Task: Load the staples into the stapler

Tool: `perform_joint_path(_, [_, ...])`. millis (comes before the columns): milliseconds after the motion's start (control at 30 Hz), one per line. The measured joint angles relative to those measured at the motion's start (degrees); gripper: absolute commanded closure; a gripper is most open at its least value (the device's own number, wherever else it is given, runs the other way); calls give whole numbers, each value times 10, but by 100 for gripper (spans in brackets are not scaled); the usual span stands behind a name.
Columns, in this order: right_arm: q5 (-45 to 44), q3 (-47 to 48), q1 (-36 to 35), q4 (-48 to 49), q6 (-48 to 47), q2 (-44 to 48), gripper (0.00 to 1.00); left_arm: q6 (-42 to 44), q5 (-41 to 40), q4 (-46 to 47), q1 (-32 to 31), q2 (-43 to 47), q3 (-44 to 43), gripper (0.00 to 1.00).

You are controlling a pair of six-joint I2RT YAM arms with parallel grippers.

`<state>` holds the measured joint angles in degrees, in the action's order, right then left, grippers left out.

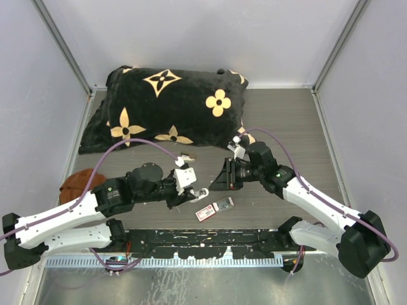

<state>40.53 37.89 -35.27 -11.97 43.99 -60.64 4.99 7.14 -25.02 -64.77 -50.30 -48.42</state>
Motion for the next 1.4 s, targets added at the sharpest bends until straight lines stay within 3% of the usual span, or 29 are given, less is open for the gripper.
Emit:
perform_joint_path(233, [-9,-49,13,47,52,24,57,-11,5,-8,0,8,0,100])
perform_joint_path(433, [-14,-66,13,60,82,59,39,-11,6,-8,0,-1,0,100])
perform_joint_path(600, [-44,-57,-10,63,92,85,35,-11,6,-10,0,-9,0,100])
perform_joint_path(733, [-82,-31,-59,63,97,82,38,-11,6,-11,0,-21,0,100])
perform_joint_path(900, [-117,1,-110,63,96,54,52,-11,6,-15,0,-26,0,100])
perform_joint_path(1133, [-144,4,-120,49,89,40,64,-10,5,-16,0,-26,0,100])
perform_joint_path(1400, [-155,8,-128,32,82,32,69,-10,2,-19,0,-28,0,100])
